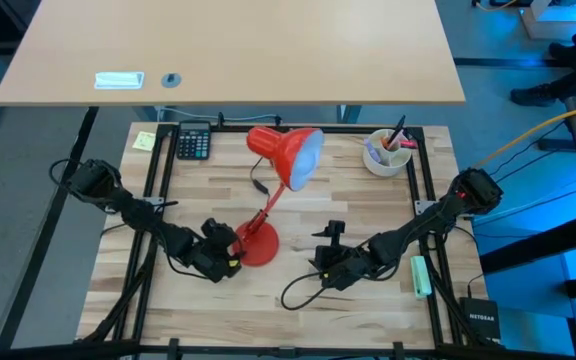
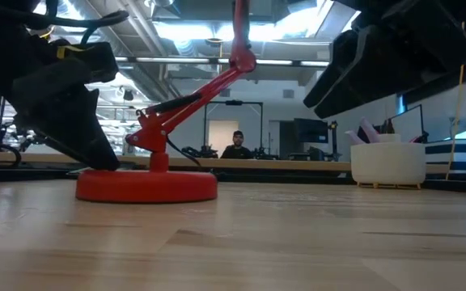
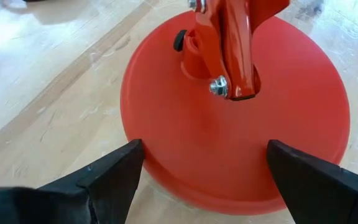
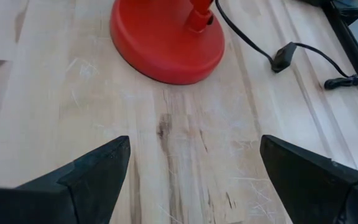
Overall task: Screw lightbulb
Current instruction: Remove the light bulb from the lamp
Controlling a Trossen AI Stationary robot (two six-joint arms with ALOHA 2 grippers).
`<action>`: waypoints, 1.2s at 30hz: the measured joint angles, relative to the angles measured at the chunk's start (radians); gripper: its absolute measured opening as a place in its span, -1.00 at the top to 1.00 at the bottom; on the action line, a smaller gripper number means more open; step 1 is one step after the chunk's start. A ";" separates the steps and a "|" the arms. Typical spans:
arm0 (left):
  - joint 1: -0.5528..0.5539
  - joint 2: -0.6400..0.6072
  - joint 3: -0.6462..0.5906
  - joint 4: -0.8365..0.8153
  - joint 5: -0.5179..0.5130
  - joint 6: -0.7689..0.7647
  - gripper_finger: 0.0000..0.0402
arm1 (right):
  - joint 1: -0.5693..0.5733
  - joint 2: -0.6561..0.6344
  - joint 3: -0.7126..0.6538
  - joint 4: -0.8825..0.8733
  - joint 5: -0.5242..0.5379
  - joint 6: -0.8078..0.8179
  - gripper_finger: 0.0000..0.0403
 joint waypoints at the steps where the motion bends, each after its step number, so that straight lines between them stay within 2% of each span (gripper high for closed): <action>1: 0.000 -0.001 0.004 -0.007 0.003 0.005 -0.64 | 0.000 0.000 0.000 0.000 0.000 0.000 -0.80; 6: -0.003 -0.055 0.045 -0.135 0.056 0.046 -0.64 | 0.000 0.000 0.000 0.004 -0.001 0.000 -0.80; 15: -0.002 -0.249 0.095 -0.239 0.027 0.130 -0.64 | 0.000 0.000 0.000 0.071 -0.069 0.013 -0.80; 18: -0.002 -0.330 0.143 -0.273 0.001 0.225 -0.64 | 0.000 0.000 0.001 0.088 -0.085 0.061 -0.80; 22: 0.000 -0.450 0.240 -0.277 -0.117 0.459 -0.64 | 0.000 -0.008 0.038 0.033 -0.105 0.044 -0.80; 25: 0.025 -0.519 0.334 -0.259 -0.209 0.673 -0.64 | 0.000 -0.027 0.104 -0.082 -0.107 -0.003 -0.80; 28: 0.072 -0.558 0.435 -0.212 -0.238 0.917 -0.64 | 0.000 -0.059 0.176 -0.209 -0.101 -0.065 -0.80; 33: 0.136 -0.527 0.643 -0.050 -0.233 1.381 -0.64 | -0.009 -0.146 0.266 -0.380 -0.049 -0.088 -0.80; 36: 0.156 -0.465 0.791 -0.054 -0.237 1.590 -0.64 | -0.022 -0.221 0.280 -0.429 -0.013 -0.088 -0.80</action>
